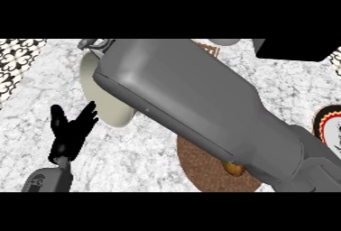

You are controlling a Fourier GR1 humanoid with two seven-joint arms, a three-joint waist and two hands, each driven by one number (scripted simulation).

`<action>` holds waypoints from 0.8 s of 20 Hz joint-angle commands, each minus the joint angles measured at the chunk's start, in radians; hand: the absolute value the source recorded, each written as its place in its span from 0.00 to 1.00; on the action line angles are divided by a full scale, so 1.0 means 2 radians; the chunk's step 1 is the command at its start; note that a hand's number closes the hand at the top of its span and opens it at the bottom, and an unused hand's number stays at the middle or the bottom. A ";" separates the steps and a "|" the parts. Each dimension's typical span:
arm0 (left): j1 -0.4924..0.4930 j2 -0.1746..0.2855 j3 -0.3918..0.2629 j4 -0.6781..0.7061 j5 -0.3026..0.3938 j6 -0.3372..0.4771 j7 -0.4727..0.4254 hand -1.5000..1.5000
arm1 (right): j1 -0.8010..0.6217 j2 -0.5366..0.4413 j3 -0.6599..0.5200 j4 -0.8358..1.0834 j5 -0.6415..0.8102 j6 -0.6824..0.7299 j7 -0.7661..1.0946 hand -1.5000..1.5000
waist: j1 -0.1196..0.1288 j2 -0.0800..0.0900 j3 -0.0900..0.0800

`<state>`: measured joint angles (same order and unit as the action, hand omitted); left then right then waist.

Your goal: Pick the cupcake from the placemat and place it in the tiered shelf

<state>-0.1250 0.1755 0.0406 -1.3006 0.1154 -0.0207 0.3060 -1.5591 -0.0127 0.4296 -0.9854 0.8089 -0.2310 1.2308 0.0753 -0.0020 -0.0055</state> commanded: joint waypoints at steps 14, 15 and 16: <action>0.028 -0.005 -0.003 -0.012 -0.013 0.008 -0.016 0.50 | -0.098 0.006 -0.077 0.241 -0.038 -0.026 -0.039 1.00 | -0.008 0.007 0.001; 0.030 0.016 0.012 -0.034 0.011 -0.014 0.008 0.50 | -0.121 0.006 -0.100 0.258 -0.037 -0.025 -0.046 1.00 | -0.006 0.007 0.001; 0.013 0.000 0.009 -0.021 0.006 0.002 0.007 0.50 | -0.119 0.006 -0.101 0.269 -0.034 -0.032 -0.062 1.00 | -0.011 0.008 0.001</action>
<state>-0.0849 0.1788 0.0526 -1.3430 0.1185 -0.0171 0.3069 -1.7646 -0.0063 0.2449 -0.5399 0.7458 -0.2605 1.0812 0.0547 0.0102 -0.0032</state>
